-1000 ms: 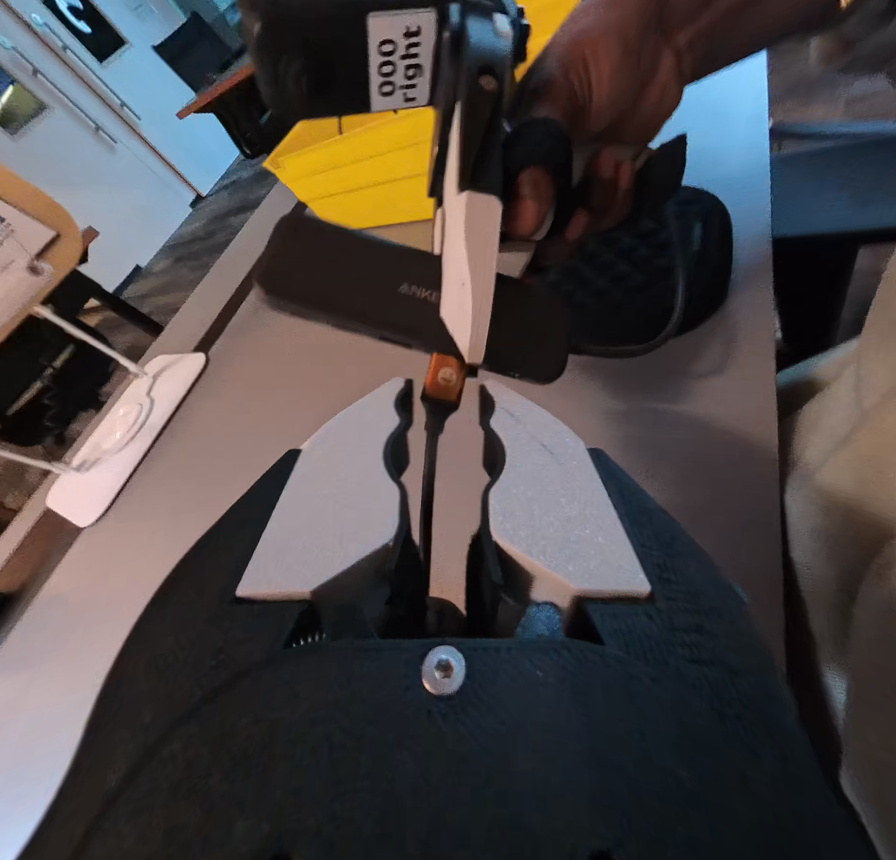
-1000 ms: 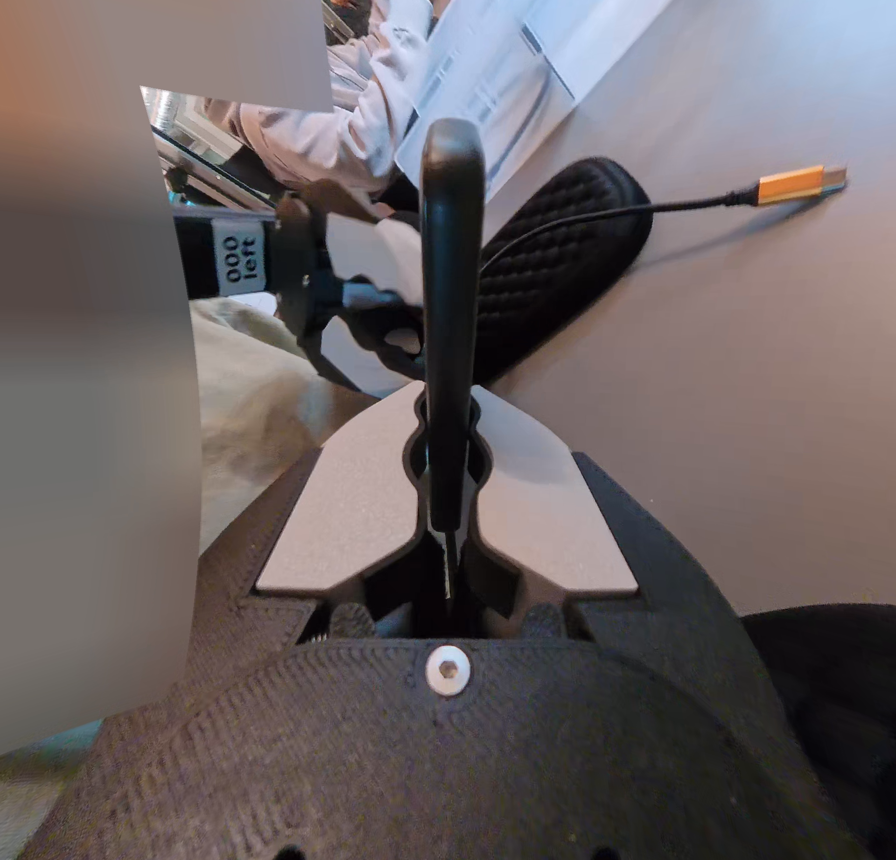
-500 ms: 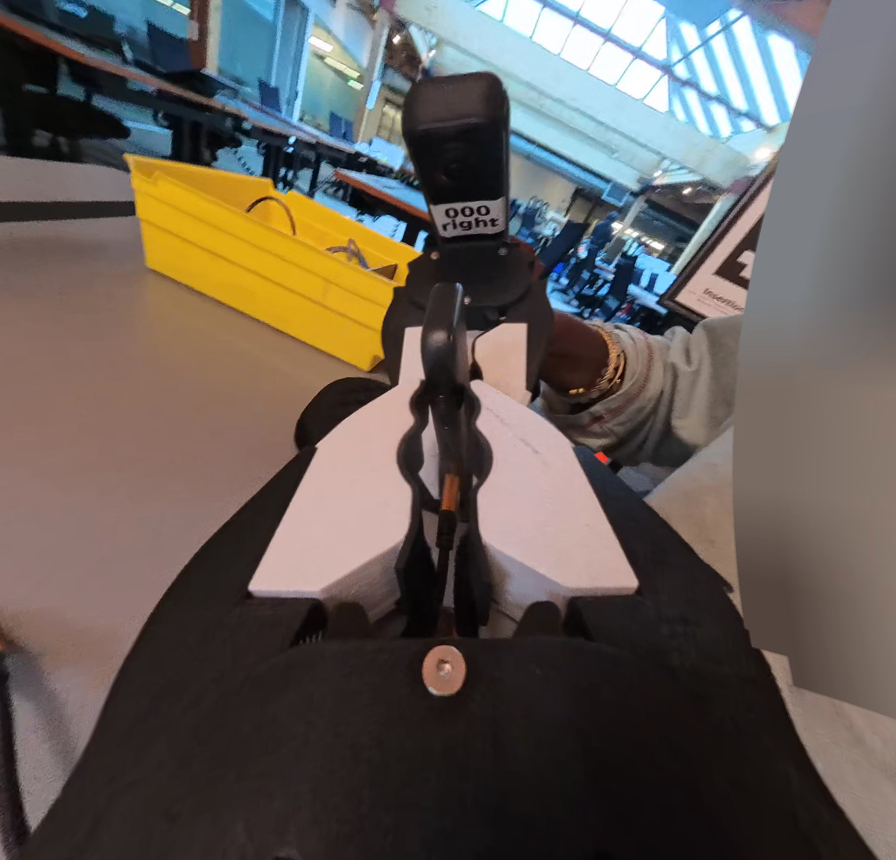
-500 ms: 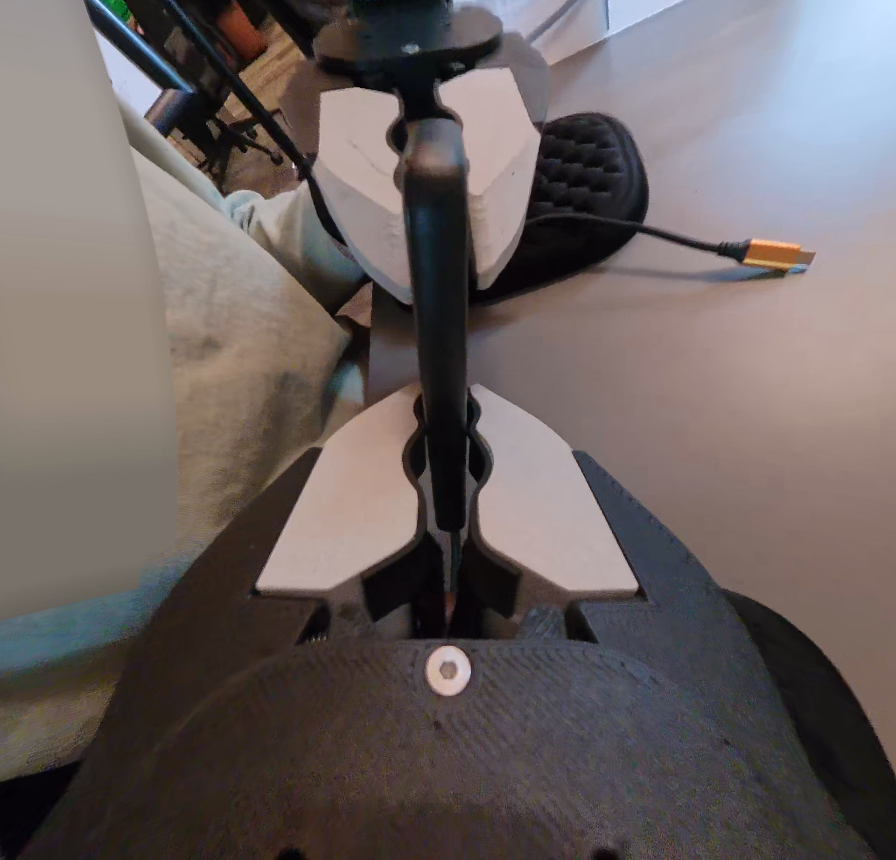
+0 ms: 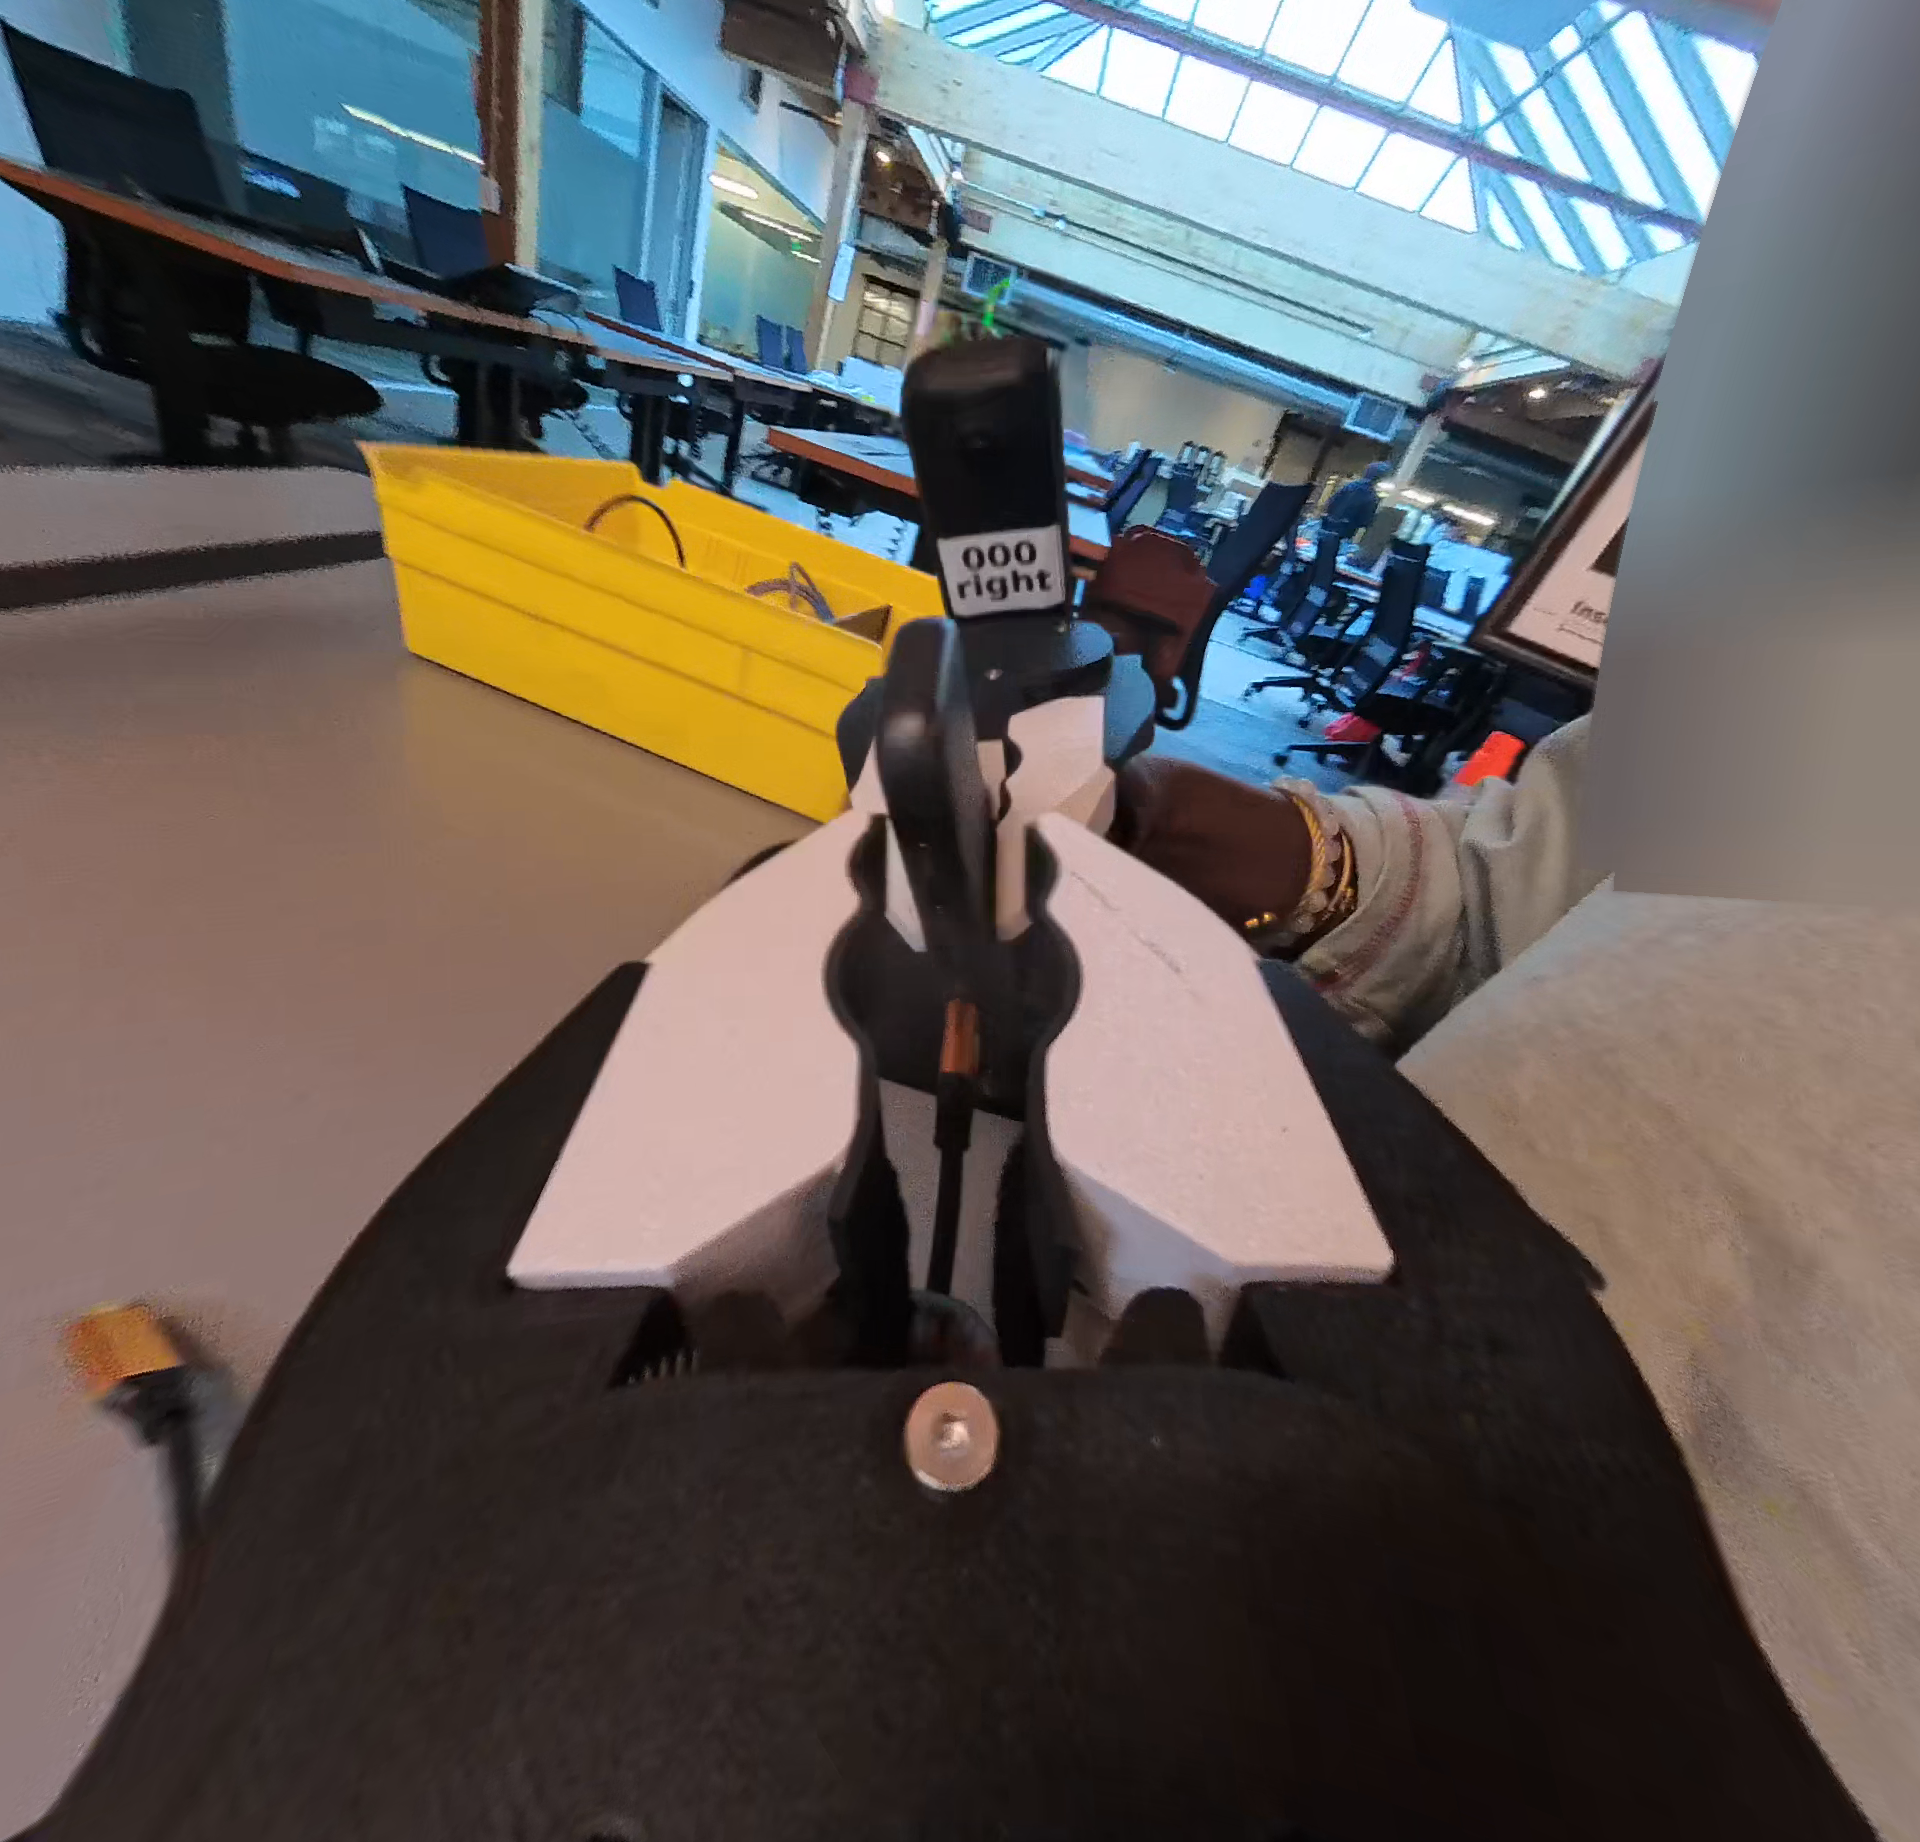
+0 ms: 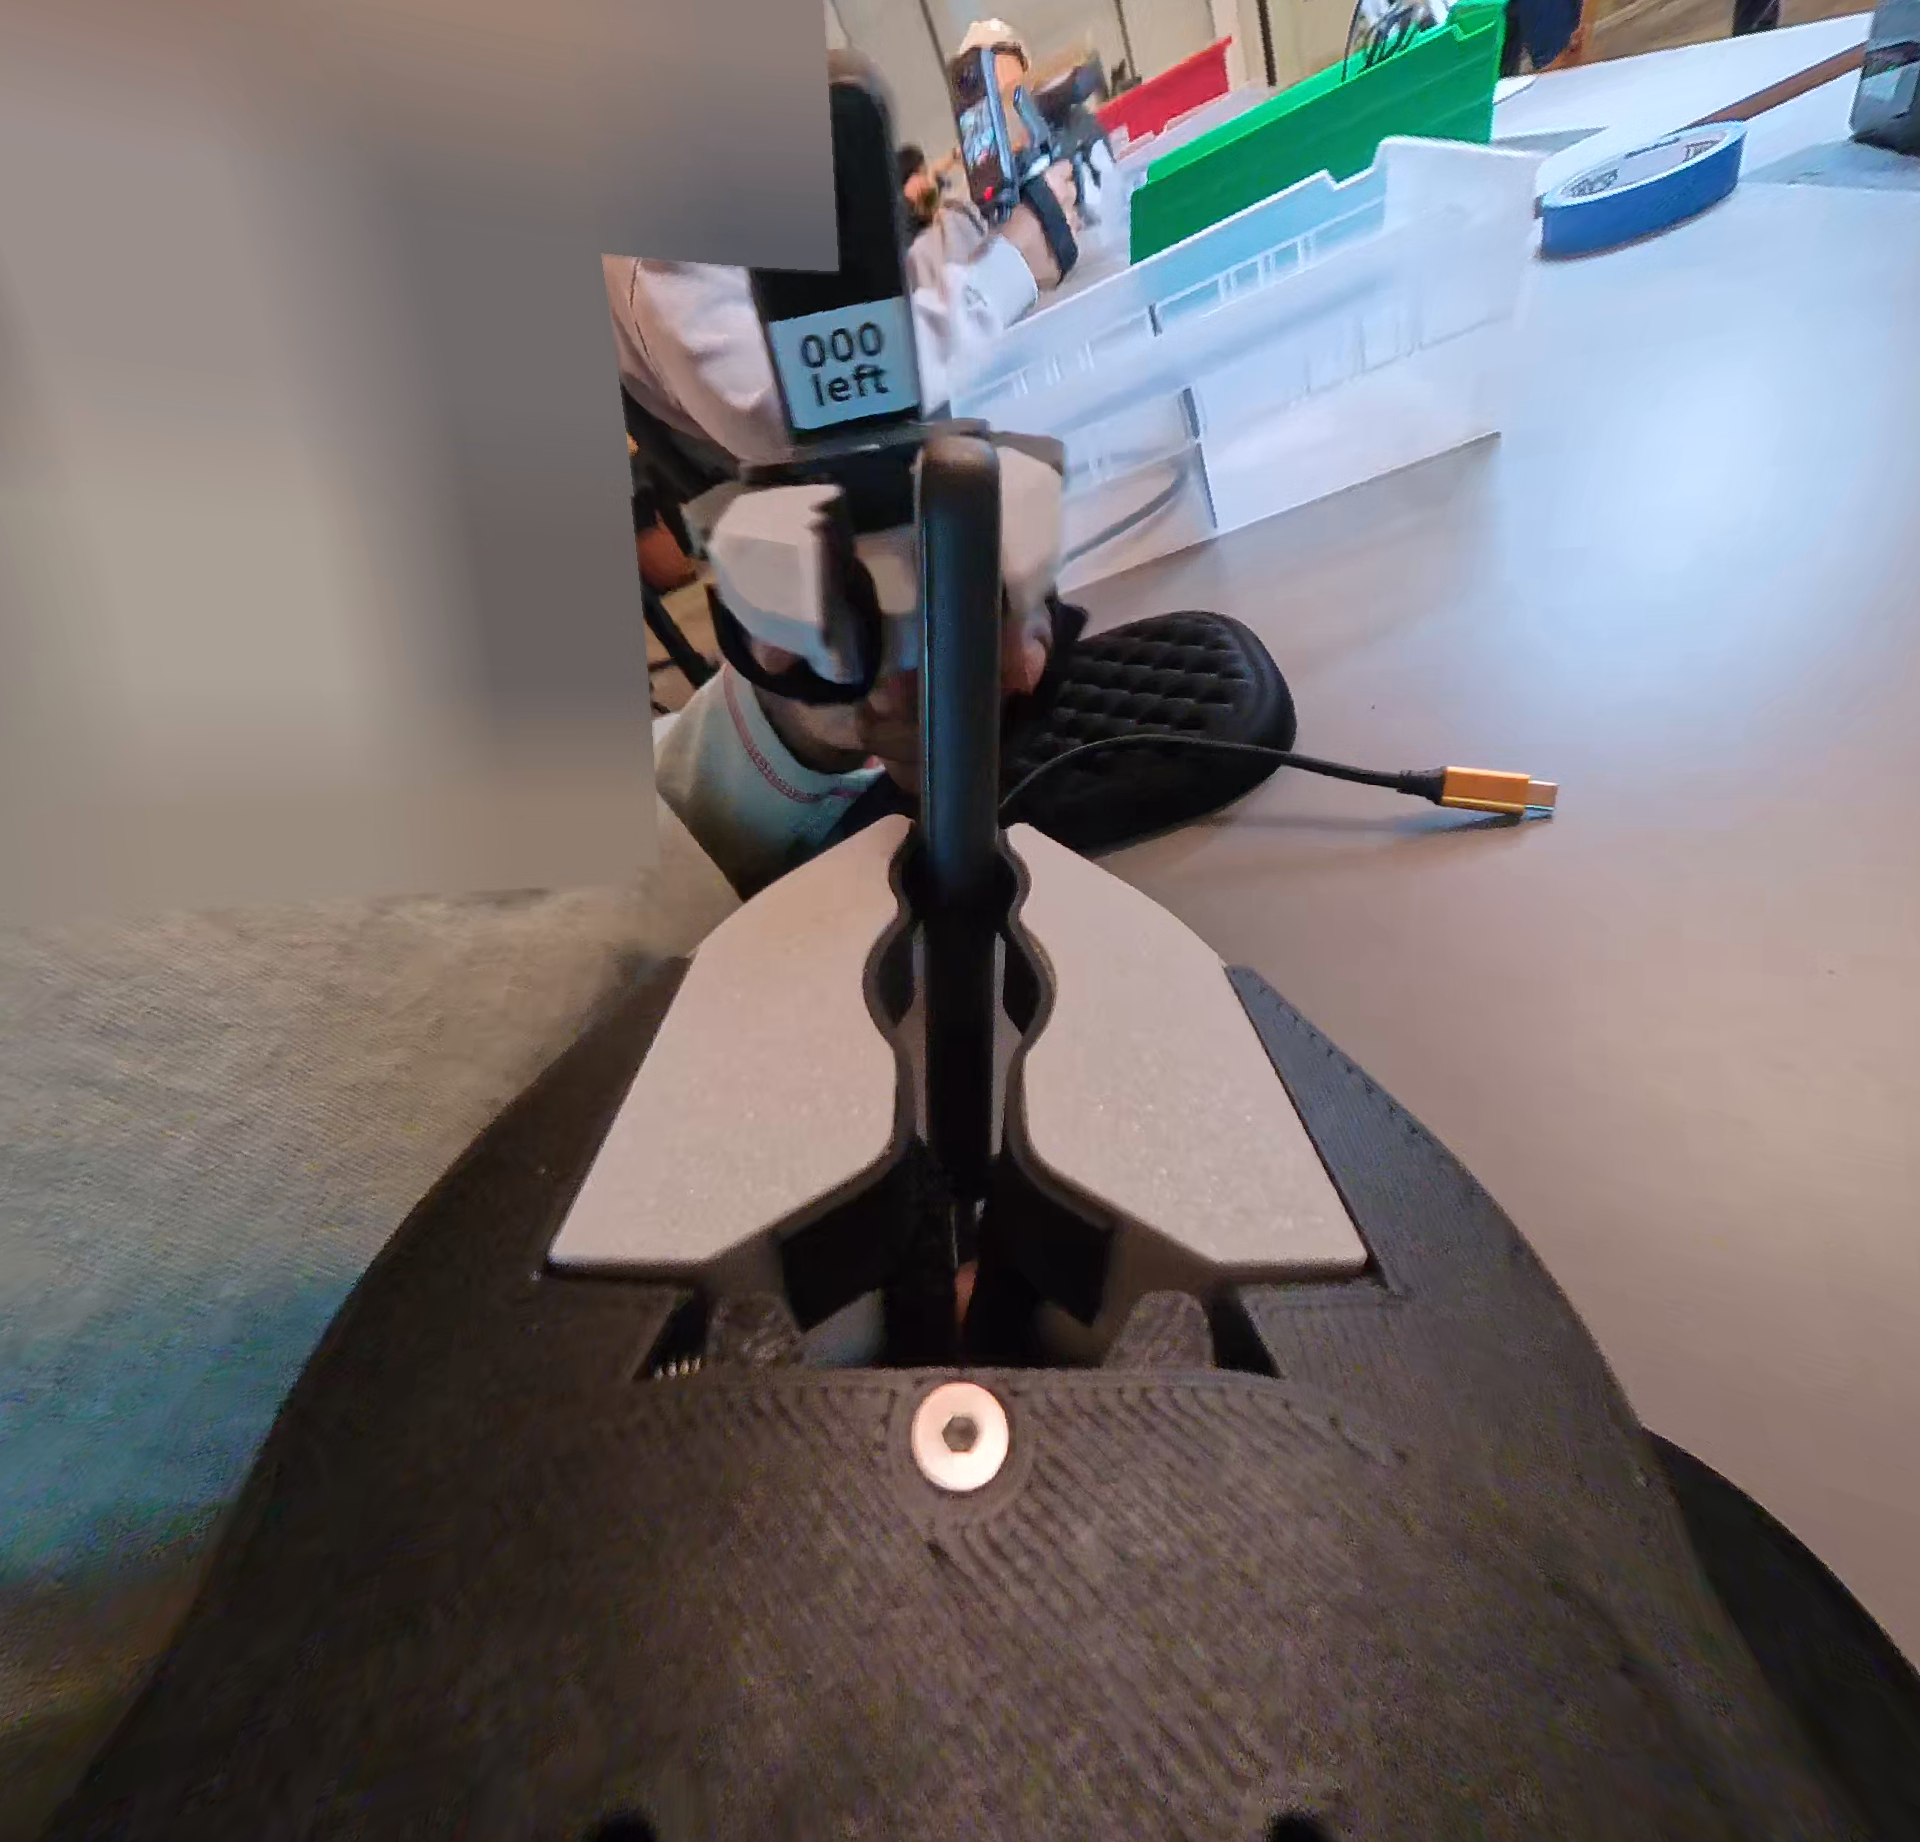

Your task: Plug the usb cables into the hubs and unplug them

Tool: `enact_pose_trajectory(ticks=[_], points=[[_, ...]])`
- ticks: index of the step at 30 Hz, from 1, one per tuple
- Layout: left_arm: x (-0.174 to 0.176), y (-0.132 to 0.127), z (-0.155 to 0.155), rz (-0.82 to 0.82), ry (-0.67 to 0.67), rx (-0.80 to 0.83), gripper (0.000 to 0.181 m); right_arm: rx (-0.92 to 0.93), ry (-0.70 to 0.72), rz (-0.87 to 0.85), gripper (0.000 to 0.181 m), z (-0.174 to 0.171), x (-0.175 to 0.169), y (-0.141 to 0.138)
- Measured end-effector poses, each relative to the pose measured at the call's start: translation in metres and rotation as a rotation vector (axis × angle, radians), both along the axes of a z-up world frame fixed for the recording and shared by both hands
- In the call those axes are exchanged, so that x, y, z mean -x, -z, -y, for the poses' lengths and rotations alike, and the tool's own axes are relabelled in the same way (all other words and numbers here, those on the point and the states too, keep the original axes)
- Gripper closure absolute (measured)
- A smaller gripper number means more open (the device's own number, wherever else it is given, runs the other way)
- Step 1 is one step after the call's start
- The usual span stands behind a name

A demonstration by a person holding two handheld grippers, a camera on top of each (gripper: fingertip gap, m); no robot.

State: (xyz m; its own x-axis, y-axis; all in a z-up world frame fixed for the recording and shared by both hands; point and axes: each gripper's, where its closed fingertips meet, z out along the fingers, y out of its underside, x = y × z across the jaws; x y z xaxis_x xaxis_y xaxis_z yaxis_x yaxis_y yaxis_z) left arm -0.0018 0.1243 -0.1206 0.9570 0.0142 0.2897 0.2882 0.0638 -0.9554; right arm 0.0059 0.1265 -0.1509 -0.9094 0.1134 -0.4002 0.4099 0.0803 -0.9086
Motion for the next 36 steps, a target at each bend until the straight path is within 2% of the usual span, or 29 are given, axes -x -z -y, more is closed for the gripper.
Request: enact_pose_trajectory(ticks=[2,4,7,10,12,13,16,18,21,24,25,29,32,36], points=[[0.004,-0.013,0.019,-0.053,-0.06,0.0,0.145,0.049,0.011,0.028,0.17,-0.005,0.004,-0.003],[0.01,-0.032,0.051,-0.138,-0.153,0.008,0.144,0.083,0.021,0.038,0.17,-0.01,0.005,-0.006],[0.023,-0.063,0.122,-0.288,-0.353,0.095,0.152,0.104,0.043,0.038,0.17,-0.015,0.007,-0.006],[0.035,-0.069,0.208,-0.38,-0.541,0.324,0.159,0.118,0.062,0.044,0.17,-0.019,0.009,-0.007],[0.042,-0.058,0.265,-0.411,-0.612,0.522,0.164,0.116,0.065,0.047,0.17,-0.02,0.009,-0.007],[0.045,-0.044,0.289,-0.403,-0.595,0.644,0.164,0.114,0.063,0.048,0.17,-0.02,0.009,-0.007],[0.043,0.021,0.332,-0.376,-0.326,0.962,0.158,0.1,0.05,0.047,0.17,-0.018,0.008,-0.006],[0.053,0.05,0.337,-0.359,-0.214,1.02,0.157,0.079,0.042,0.041,0.17,-0.016,0.006,-0.004],[0.07,0.086,0.339,-0.479,-0.059,1.133,0.152,0.041,0.031,0.028,0.17,-0.014,0.003,-0.003],[0.071,0.125,0.357,-0.458,0.136,1.403,0.147,0.007,0.025,0.019,0.17,-0.015,0.001,-0.002],[0.071,0.132,0.363,-0.458,0.195,1.47,0.15,-0.001,0.026,0.017,0.17,-0.016,0.001,-0.002],[0.082,0.128,0.356,-0.578,0.268,1.478,0.143,-0.015,0.03,0.015,0.169,-0.019,-0.001,-0.001],[0.089,0.124,0.357,-0.614,0.306,1.499,0.142,-0.01,0.028,0.019,0.169,-0.02,-0.002,-0.001],[0.088,0.128,0.347,-0.617,0.41,1.439,0.138,-0.008,0.018,0.027,0.169,-0.02,-0.001,0.0]])
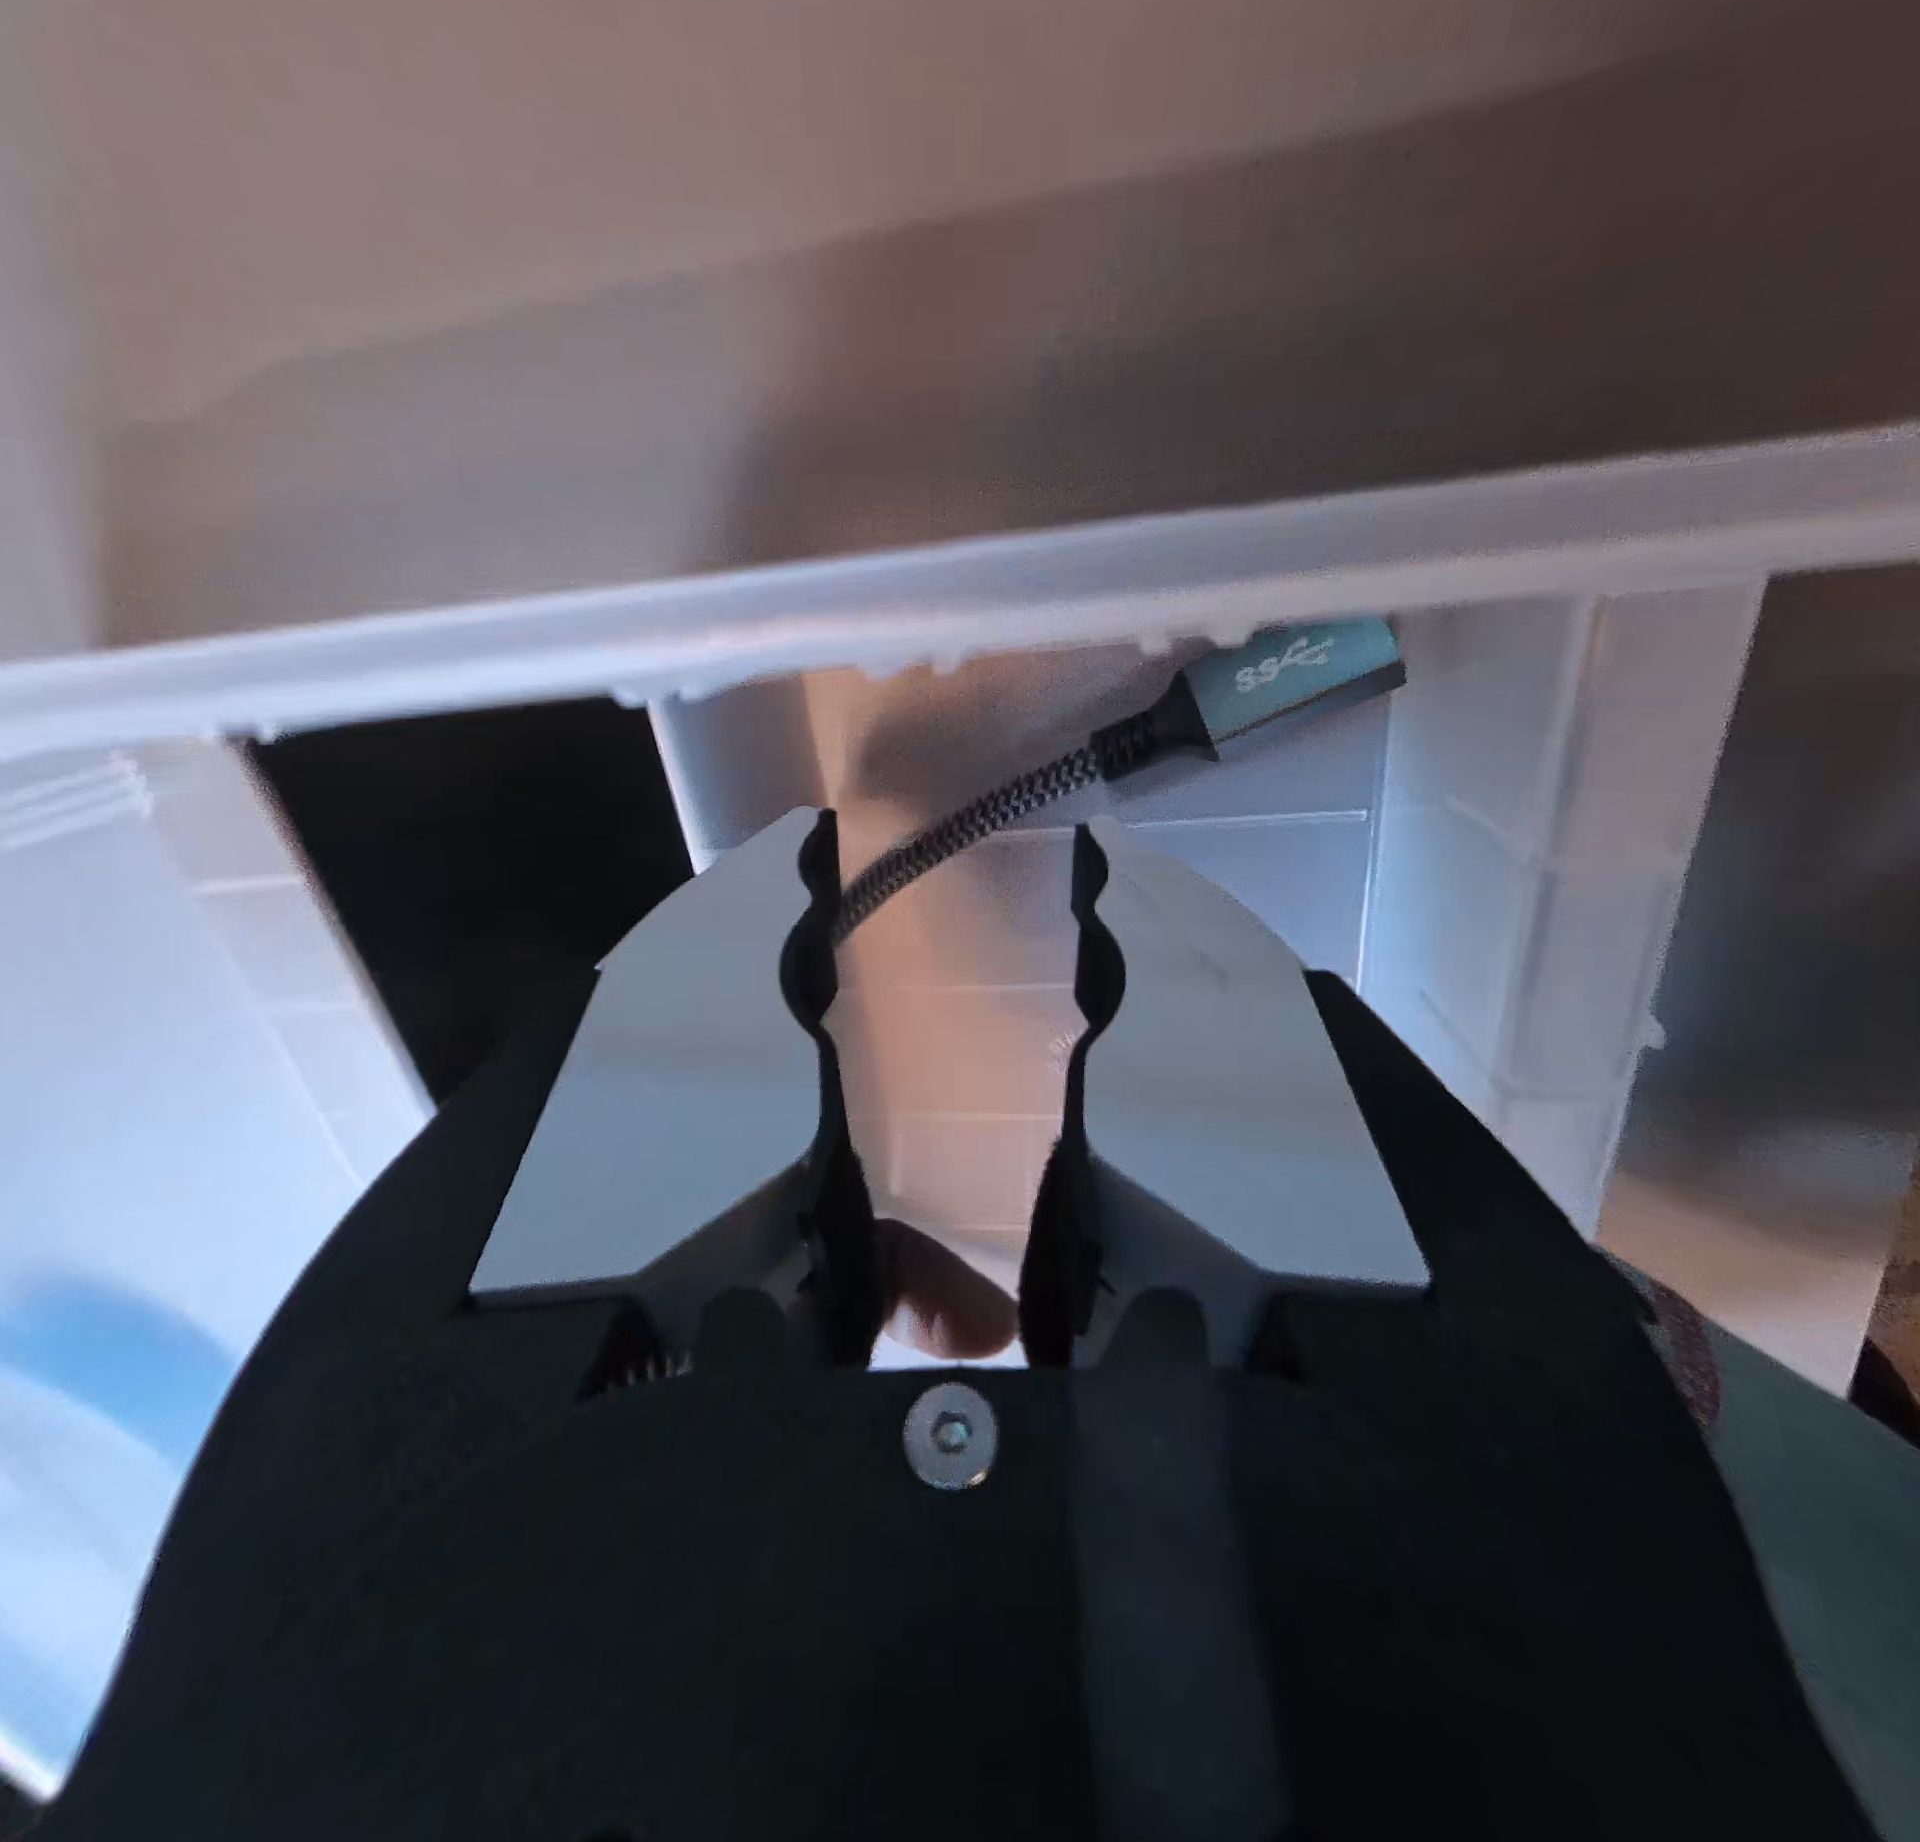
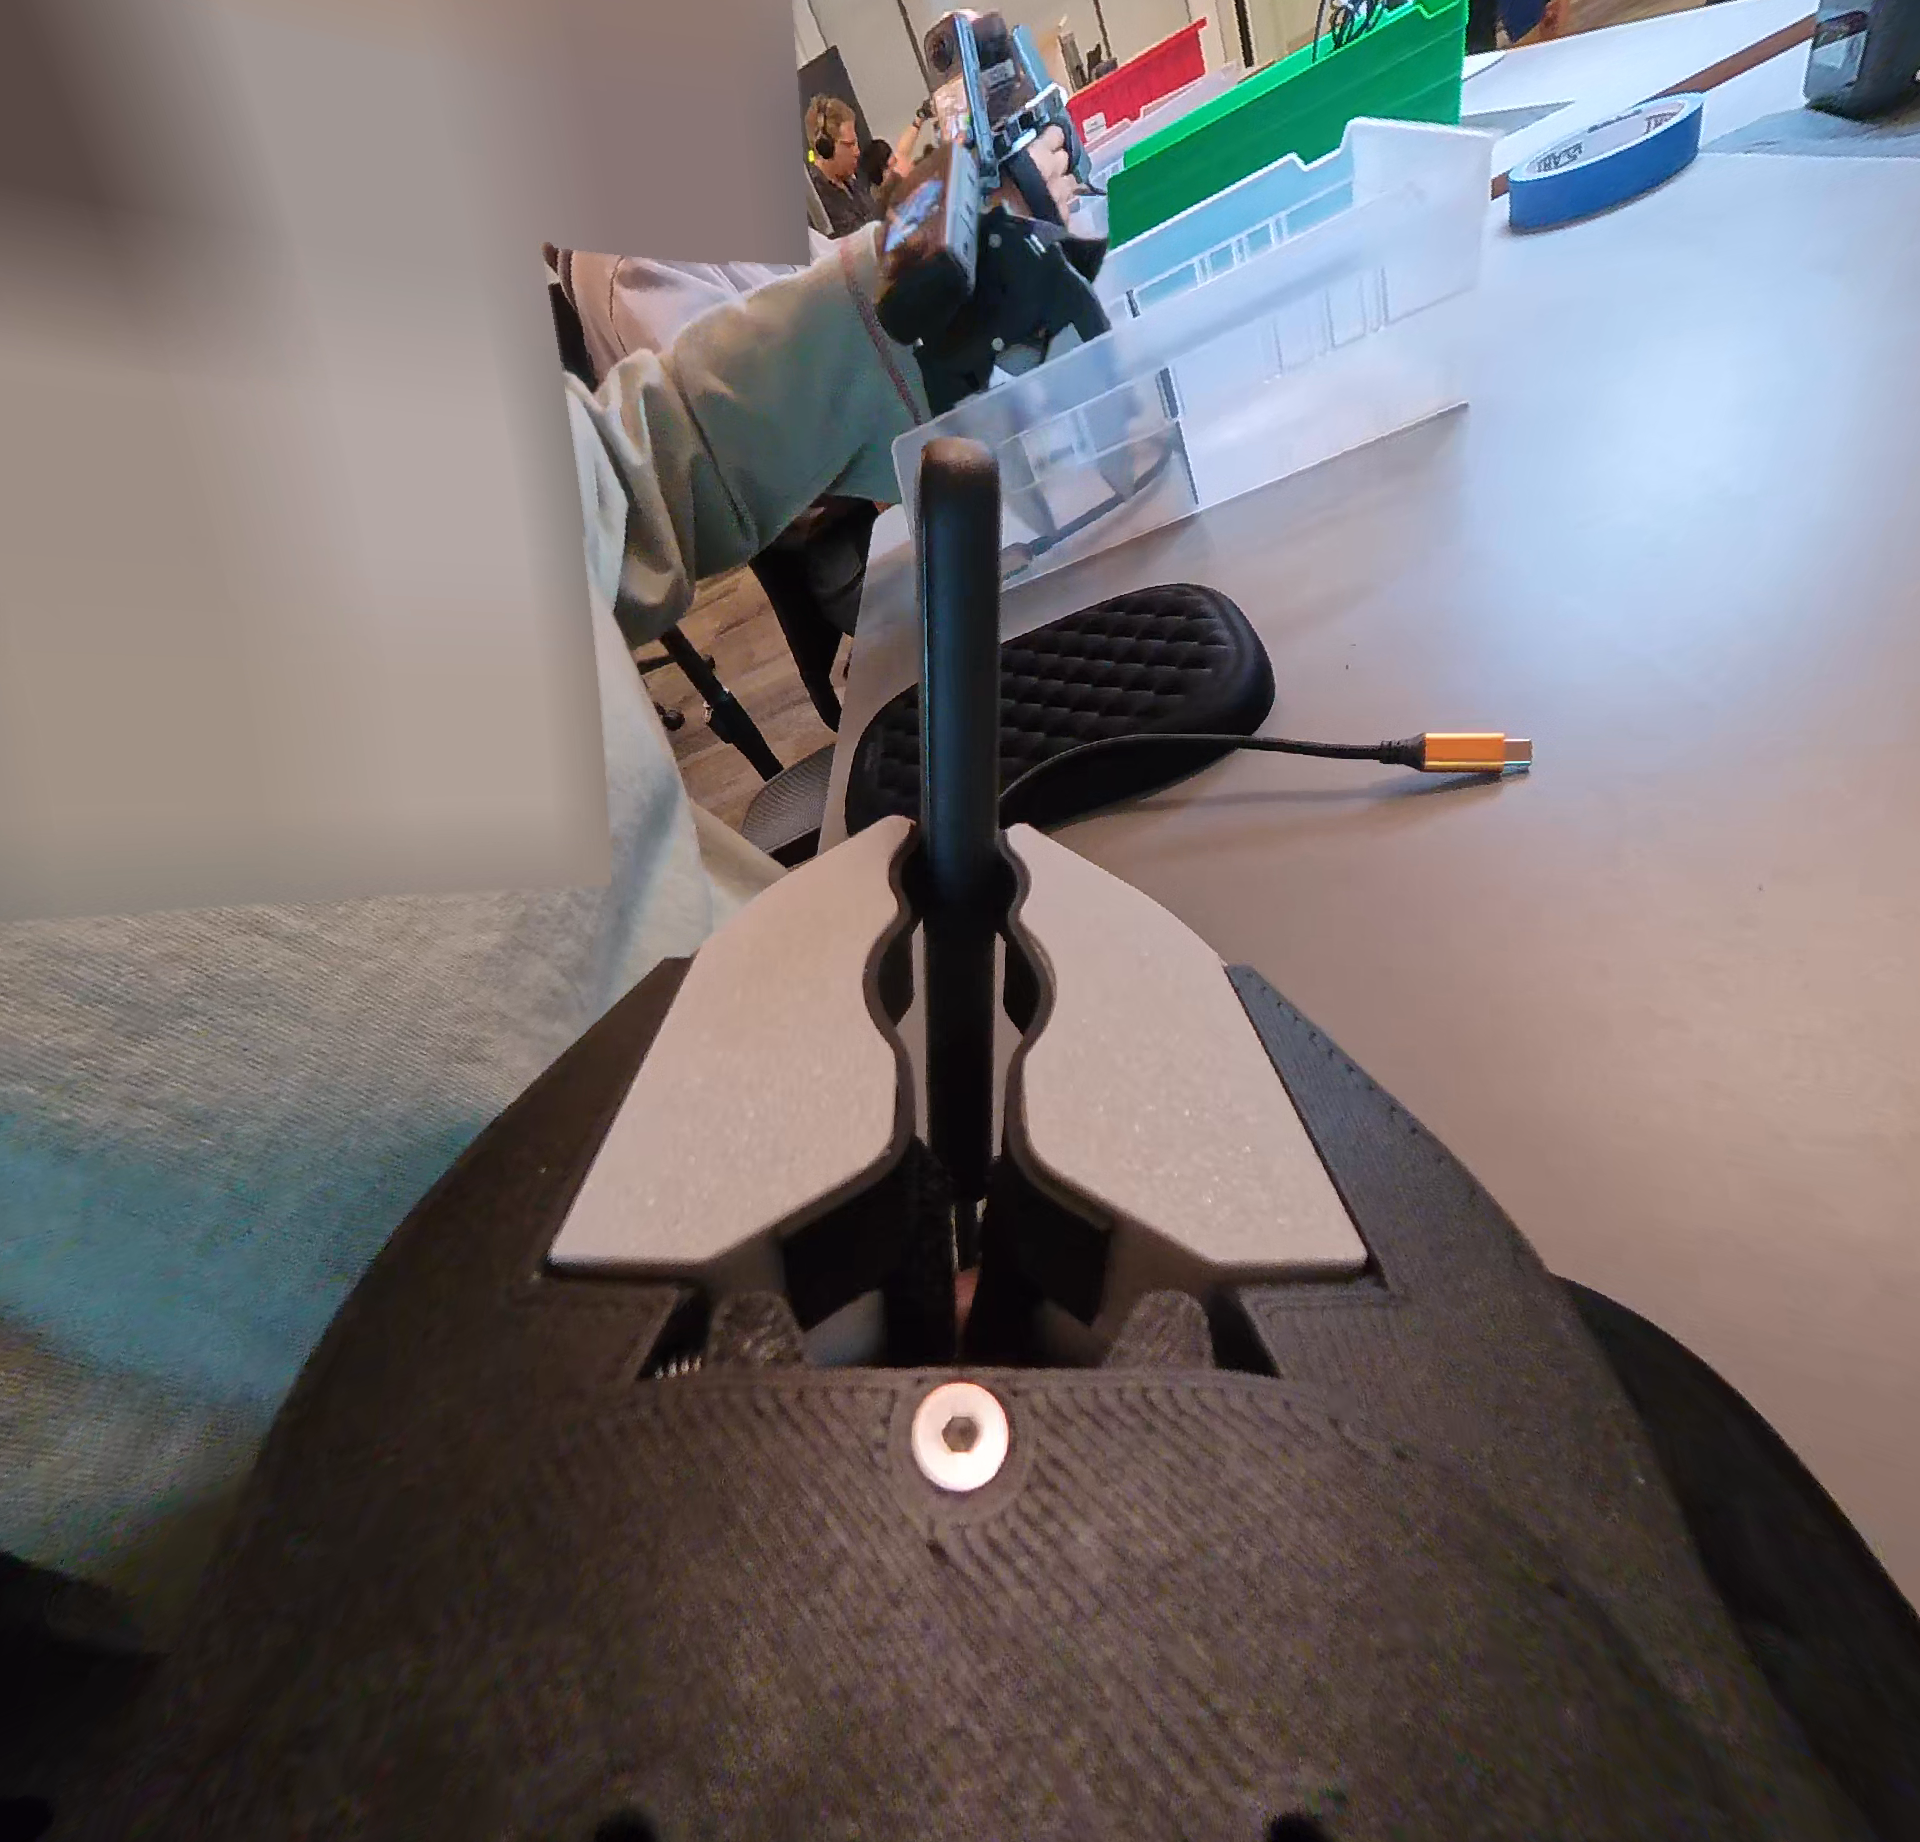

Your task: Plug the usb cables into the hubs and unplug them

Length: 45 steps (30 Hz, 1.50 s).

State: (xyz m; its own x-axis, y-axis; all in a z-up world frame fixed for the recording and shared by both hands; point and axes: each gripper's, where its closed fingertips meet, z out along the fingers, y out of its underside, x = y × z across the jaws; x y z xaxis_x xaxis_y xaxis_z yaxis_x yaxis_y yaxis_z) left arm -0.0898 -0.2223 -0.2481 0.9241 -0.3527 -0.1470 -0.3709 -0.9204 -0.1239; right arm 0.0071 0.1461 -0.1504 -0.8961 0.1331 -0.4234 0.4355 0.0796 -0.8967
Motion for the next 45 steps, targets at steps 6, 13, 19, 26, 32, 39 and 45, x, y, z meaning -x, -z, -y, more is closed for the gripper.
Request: enact_pose_trajectory(ticks=[6,13,19,26,32,39,45], points=[[-0.01,0.007,0.002,0.152,-0.035,0.066,0.161,0.001,-0.005,-0.003,0.17,0.001,0.0,0.0],[0.011,-0.017,0.017,-0.097,-0.14,0.027,0.169,0.038,0.002,-0.016,0.17,-0.004,0.001,-0.004],[0.034,-0.134,0.029,-0.542,-0.393,-0.191,0.174,0.047,-0.009,-0.038,0.17,-0.004,0.001,-0.006],[0.006,-0.236,0.004,-0.895,-0.524,-0.463,0.175,0.062,-0.002,-0.061,0.17,-0.006,0.001,-0.009],[-0.012,-0.297,-0.03,-1.089,-0.534,-0.638,0.176,0.072,-0.001,-0.084,0.17,-0.008,-0.001,-0.012],[-0.03,-0.277,-0.097,-0.852,-0.475,-0.76,0.175,0.085,0.029,-0.057,0.17,-0.012,0.001,-0.011],[-0.052,-0.162,-0.161,-0.501,-0.371,-0.487,0.175,0.097,0.079,0.083,0.17,-0.018,0.008,-0.005]])
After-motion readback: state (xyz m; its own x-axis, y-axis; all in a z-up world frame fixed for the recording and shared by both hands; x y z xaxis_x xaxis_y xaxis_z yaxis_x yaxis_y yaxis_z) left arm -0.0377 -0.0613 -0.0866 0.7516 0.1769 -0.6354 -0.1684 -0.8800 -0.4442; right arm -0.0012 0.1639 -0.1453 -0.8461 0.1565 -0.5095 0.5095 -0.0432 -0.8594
